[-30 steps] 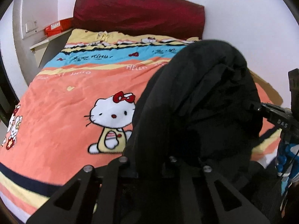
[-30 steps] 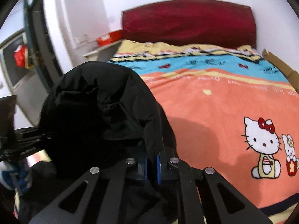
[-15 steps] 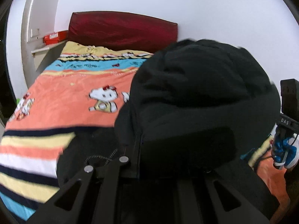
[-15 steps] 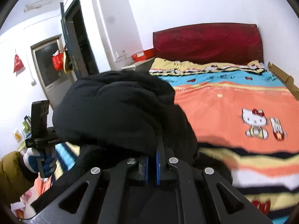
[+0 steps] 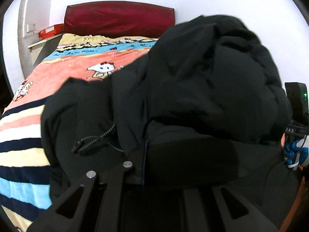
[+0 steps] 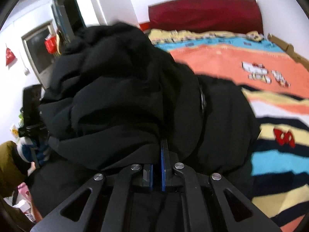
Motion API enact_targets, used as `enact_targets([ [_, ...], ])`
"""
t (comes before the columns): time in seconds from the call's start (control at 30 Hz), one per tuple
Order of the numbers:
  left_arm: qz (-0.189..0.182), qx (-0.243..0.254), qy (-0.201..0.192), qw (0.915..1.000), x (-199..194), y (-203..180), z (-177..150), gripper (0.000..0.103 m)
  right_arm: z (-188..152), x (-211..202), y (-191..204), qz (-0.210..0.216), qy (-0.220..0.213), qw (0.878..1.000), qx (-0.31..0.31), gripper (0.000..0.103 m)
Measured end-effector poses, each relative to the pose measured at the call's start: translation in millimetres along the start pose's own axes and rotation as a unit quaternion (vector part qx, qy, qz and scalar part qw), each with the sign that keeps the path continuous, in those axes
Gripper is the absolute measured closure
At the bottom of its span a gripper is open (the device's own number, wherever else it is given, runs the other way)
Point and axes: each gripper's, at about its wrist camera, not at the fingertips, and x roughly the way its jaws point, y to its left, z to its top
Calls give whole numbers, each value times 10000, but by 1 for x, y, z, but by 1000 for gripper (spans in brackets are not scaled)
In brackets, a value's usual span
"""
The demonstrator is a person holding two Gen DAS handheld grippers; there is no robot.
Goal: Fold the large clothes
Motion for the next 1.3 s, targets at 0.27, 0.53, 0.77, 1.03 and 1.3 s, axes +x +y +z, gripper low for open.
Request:
enact_targets([
  [0.27, 23, -129, 147, 9998, 35, 8, -1, 94, -6, 42, -18, -182, 186, 9996, 114, 95],
  [0.53, 318, 201, 229, 9990, 25, -9, 5, 86, -3, 29, -2, -539, 225, 9982, -146, 93],
  [0.77, 431, 357, 192, 9982, 9, -16, -1, 56, -8, 15, 6, -720, 158, 9970, -252, 91],
  [1.03, 290, -283, 389, 9984, -11, 12, -18, 40, -10, 5, 14, -865, 146, 9957, -299, 79],
  [1.3, 228, -388, 369, 9983, -47, 10, -9, 39, -14, -18, 1, -835, 178, 9963, -22, 53],
])
